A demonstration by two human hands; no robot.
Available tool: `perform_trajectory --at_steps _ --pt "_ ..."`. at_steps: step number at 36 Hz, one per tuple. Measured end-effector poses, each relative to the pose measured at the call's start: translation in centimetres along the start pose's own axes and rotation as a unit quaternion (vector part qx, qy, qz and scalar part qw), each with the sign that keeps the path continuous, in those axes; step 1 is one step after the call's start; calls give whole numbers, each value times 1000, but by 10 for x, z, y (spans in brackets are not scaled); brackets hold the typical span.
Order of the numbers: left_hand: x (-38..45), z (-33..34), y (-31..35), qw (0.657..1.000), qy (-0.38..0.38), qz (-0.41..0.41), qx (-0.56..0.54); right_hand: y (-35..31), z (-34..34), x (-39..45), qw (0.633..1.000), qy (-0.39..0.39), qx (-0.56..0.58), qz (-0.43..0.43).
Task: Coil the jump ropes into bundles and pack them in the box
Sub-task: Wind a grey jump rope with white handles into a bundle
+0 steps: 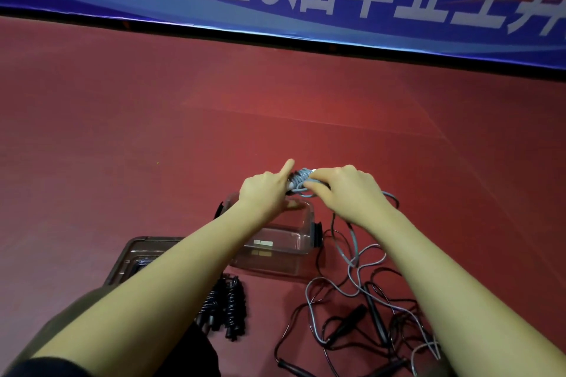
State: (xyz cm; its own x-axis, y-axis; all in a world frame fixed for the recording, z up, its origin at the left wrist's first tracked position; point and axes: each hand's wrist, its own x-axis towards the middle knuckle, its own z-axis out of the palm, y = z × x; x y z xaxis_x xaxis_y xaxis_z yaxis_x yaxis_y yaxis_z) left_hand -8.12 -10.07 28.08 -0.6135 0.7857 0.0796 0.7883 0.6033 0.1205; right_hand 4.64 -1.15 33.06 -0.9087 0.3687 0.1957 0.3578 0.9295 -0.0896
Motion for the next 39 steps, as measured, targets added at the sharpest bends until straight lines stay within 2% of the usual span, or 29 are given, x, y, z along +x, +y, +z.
perform_trajectory --at_steps 6,9,13,17,21,25,27,29,33,35,39 --pt "0 -9 -4 992 107 -5 -59 -1 4 -4 999 36 5 1" --pt "2 -12 -4 990 120 -24 -65 -4 6 -5 999 41 5 29" --pt "1 -14 -2 990 120 -37 -64 -1 13 -2 994 74 -47 63" --pt "-1 -17 0 989 130 -40 -64 4 17 2 991 68 43 103" --pt "-2 -22 4 988 142 -41 -53 6 19 4 977 148 83 125" --pt "-3 -28 10 986 160 -30 -22 4 17 4 967 214 77 118" --pt "-1 -29 9 985 170 -34 -17 4 17 5 970 199 100 101" --pt "0 -31 6 983 177 -40 -15 4 16 6 962 176 184 96" --pt "0 -32 6 983 179 -39 0 2 9 4 910 157 365 117" --pt "0 -30 6 984 176 -37 9 2 7 3 904 160 379 119" --pt "0 -25 3 987 154 -44 2 -3 7 1 914 123 370 109"
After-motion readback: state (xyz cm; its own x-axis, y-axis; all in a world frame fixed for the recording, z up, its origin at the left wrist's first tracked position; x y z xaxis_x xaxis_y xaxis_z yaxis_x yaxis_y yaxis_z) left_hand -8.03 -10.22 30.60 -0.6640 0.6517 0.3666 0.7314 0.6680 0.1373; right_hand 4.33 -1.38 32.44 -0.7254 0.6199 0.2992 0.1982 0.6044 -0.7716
